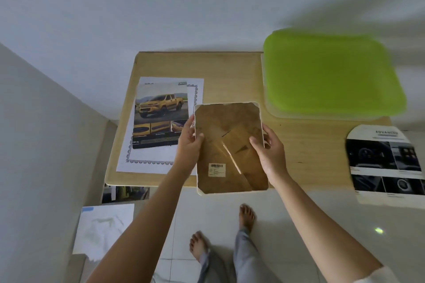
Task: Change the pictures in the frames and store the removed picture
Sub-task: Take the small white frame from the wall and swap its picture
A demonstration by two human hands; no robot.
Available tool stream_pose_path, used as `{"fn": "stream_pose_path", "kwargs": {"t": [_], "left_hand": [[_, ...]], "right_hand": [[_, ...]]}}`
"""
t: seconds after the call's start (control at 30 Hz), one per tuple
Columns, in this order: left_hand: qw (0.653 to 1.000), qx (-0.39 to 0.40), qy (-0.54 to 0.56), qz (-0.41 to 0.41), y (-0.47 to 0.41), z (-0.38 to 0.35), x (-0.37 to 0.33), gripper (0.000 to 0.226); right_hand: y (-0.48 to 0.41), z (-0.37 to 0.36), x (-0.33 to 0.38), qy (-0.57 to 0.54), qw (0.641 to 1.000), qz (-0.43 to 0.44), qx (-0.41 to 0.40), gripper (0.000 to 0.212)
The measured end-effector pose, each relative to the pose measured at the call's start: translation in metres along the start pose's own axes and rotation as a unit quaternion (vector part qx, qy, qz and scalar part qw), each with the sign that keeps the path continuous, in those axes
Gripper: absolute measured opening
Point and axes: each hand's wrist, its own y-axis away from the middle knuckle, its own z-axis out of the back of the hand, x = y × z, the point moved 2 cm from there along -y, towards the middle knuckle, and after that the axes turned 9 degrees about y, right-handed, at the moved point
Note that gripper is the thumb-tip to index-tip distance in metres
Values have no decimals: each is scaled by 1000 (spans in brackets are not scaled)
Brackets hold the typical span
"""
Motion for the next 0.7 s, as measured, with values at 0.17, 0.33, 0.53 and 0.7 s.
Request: {"fn": "stream_pose_path", "kwargs": {"t": [0.17,0.33,0.53,0.7], "left_hand": [[994,4,-105,5,-13,-6,23,67],[983,0,-182,-3,-24,0,33,70],[960,14,-276,-53,-25,3,36,64],[938,16,-336,-83,-18,5,35,68]], "right_hand": [[-3,-4,-9,160,983,73,-46,53],[-6,-8,-18,279,954,103,-38,53],[-7,-15,-20,325,940,105,-27,56],[-20,-16,-9,341,933,113,-14,57]]}}
